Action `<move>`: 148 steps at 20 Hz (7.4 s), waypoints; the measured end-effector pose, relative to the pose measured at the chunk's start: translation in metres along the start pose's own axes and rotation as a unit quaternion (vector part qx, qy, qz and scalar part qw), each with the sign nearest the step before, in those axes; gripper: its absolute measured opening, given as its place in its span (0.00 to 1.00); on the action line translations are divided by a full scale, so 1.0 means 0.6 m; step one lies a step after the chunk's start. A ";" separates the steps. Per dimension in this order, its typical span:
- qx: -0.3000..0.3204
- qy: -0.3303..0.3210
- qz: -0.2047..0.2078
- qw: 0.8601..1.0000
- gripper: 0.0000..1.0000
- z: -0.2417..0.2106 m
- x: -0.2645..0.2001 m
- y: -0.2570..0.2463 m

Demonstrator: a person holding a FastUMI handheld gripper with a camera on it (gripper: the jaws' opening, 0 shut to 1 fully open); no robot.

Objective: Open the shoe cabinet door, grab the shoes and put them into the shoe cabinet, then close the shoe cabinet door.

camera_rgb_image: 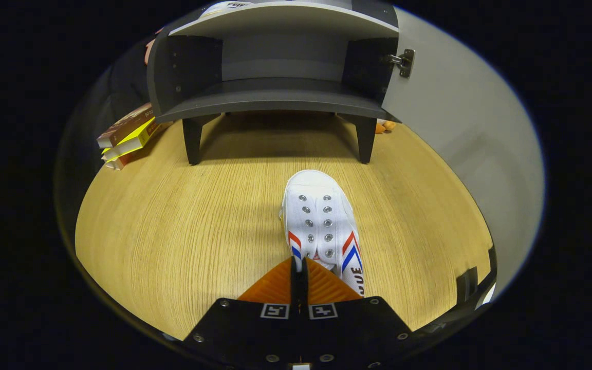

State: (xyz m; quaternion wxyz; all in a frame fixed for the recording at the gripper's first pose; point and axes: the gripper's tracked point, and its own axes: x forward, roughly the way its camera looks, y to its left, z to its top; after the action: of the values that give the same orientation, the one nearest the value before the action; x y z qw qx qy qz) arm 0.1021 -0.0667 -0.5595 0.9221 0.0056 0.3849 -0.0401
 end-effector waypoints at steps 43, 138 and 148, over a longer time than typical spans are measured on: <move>0.001 -0.235 -0.006 0.972 0.00 0.704 -0.284 0.008; -0.013 -0.355 0.142 0.924 0.94 0.583 -0.619 0.233; -0.015 -0.367 0.123 0.922 0.94 0.656 -0.548 0.282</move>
State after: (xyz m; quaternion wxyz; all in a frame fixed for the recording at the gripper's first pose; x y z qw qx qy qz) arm 0.1646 0.1087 -0.0525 0.9963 0.0238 0.0162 0.0805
